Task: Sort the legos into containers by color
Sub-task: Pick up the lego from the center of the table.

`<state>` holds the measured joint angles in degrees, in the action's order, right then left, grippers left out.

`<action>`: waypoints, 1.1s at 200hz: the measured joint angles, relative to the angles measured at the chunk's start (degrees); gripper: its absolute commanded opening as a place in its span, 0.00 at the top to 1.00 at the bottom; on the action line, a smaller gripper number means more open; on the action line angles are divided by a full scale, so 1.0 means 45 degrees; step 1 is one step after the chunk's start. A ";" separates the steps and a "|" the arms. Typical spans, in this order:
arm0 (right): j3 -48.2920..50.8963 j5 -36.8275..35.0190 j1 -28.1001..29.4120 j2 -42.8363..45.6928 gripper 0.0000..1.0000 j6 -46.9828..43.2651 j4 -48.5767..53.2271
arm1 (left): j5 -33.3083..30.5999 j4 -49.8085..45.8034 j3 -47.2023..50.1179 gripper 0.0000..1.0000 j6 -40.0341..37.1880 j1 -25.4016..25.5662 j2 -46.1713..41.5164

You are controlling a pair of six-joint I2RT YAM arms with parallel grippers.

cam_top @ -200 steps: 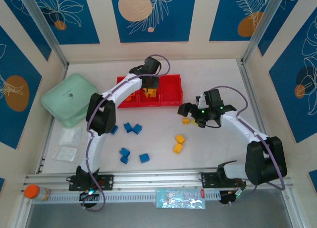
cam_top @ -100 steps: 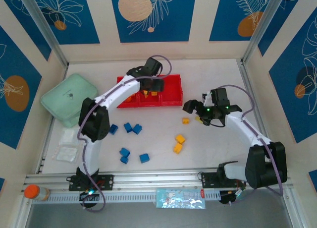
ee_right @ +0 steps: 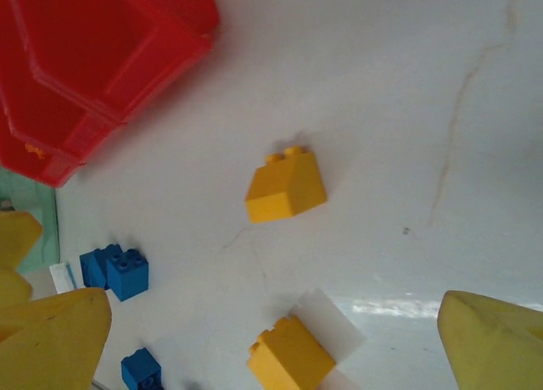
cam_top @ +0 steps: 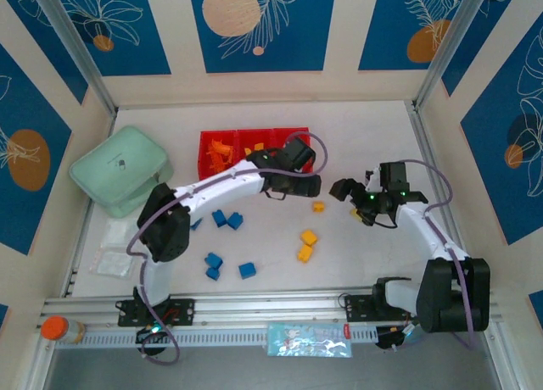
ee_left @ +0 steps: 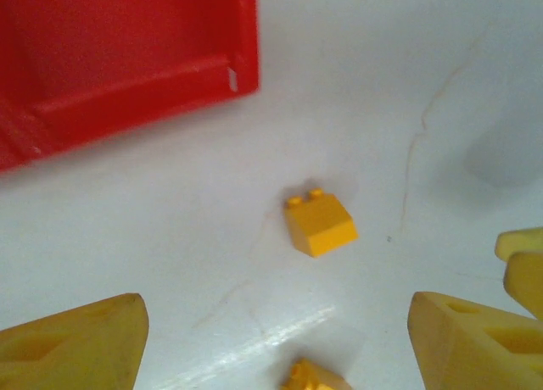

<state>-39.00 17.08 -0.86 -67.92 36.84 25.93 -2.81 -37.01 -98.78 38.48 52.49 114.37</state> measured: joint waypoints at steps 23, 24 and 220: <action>0.0097 0.0146 -0.0631 0.0000 0.01 -0.0136 0.0005 | 0.0049 0.0155 -0.0083 0.15 0.0515 0.0296 0.0821; 0.0097 0.0155 -0.0670 0.0000 0.01 -0.0141 0.0005 | 0.0049 0.0160 -0.0083 0.15 0.0520 0.0301 0.0850; 0.0602 0.1297 -0.2200 -0.0039 0.01 -0.0427 -0.0627 | -0.1749 -0.1443 -0.3560 0.44 0.0223 0.0942 0.4852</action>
<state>-36.29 22.92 -10.76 -68.10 34.92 23.11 -10.68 -43.51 -114.80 39.48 56.73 136.20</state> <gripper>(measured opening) 0.991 0.612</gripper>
